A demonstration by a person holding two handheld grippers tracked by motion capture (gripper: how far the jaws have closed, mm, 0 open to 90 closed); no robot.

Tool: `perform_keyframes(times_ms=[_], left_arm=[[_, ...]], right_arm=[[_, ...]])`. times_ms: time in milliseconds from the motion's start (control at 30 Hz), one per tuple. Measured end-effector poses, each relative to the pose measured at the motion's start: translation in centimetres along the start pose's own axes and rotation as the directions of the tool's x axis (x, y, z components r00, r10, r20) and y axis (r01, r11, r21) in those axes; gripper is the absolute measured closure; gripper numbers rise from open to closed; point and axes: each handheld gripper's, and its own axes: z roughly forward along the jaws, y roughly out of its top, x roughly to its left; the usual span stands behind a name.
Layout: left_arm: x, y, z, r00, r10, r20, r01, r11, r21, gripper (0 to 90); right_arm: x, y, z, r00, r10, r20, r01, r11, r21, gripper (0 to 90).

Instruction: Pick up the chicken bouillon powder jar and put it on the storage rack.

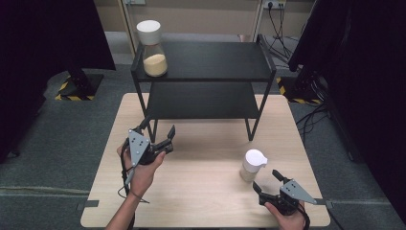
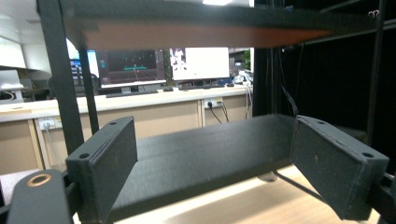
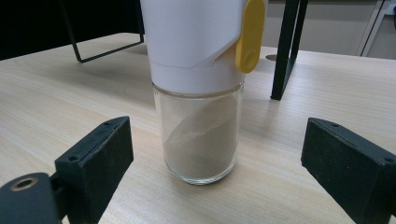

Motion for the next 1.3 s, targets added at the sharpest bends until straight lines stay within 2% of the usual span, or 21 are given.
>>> perform_keyframes(times_ms=[367,533,800,1000,1133,1300], left_arm=[[-0.3,-3.2,-1.4,0.9996,-0.021,0.019,0.020,0.9982,0.056,14.1],[-0.4,-4.4,-2.1,0.9994,-0.031,0.014,0.029,0.9960,0.084,13.9],[-0.6,-5.7,-2.7,0.9992,-0.037,0.015,0.035,0.9929,0.114,13.8],[-0.9,-6.9,-3.1,0.9984,-0.053,0.019,0.049,0.9881,0.146,13.7],[-1.2,-7.8,-3.5,0.9975,-0.067,0.023,0.062,0.9822,0.177,13.7],[-1.4,-8.2,-3.7,0.9969,-0.076,0.023,0.070,0.9802,0.185,13.5]], right_arm=[[0.0,0.0,0.0,1.0000,-0.001,-0.001,0.001,1.000,-0.001,9.3],[0.0,0.0,0.0,1.0000,-0.002,-0.001,0.002,1.000,0.000,9.3],[0.0,0.0,0.0,1.0000,-0.002,-0.001,0.002,1.000,0.001,9.3],[0.0,0.0,0.0,1.0000,-0.001,-0.002,0.001,1.000,-0.001,9.2],[0.0,0.0,0.0,1.0000,-0.001,-0.002,0.001,1.000,-0.002,9.2],[0.0,-0.1,0.0,1.0000,0.001,-0.002,-0.001,1.000,-0.002,9.1]])
